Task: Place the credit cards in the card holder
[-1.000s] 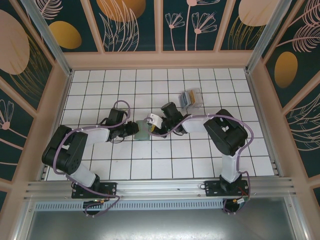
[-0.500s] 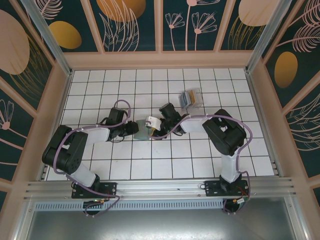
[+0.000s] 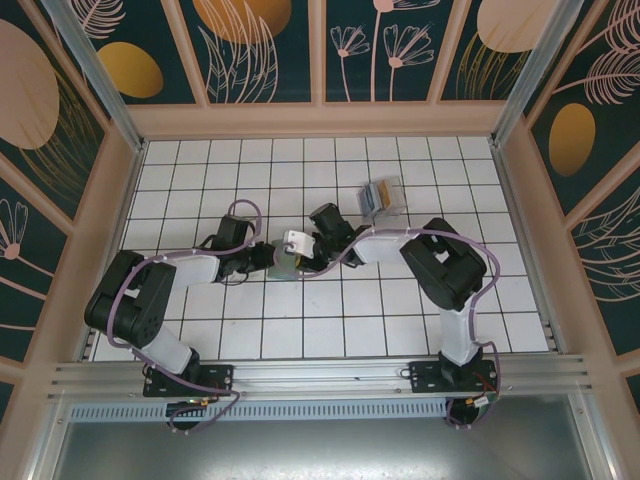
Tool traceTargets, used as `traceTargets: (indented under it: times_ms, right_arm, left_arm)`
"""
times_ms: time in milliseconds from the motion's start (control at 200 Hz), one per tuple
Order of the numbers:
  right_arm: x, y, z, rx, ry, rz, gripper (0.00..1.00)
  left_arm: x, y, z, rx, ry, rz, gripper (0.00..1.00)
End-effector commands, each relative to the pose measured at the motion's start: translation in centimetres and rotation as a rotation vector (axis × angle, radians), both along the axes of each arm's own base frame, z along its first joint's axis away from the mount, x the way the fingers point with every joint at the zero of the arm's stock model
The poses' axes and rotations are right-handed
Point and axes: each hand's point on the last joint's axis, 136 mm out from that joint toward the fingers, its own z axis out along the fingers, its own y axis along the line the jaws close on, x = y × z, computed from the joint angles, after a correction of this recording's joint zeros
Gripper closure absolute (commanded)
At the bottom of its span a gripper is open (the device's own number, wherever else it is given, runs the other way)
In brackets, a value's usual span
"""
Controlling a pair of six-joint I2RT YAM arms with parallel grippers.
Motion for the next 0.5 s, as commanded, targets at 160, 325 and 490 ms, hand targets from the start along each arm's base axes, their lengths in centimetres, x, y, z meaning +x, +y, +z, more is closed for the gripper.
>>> traceTargets:
  times_ms: [160,325,490]
  right_arm:
    - [0.3,-0.9,-1.0,-0.038,-0.029,-0.064,0.86]
    - [0.6,-1.8,0.8,0.076,-0.012,-0.125,0.87]
    - [0.1,-2.5,3.6,0.277,0.014,-0.143,0.90]
  left_arm:
    - [-1.4,1.9,-2.8,0.100,0.074,0.025,0.73]
    - [-1.6,2.2,-3.2,0.112,0.090,0.031,0.73]
    - [-1.7,2.7,-3.4,0.140,0.099,0.040,0.73]
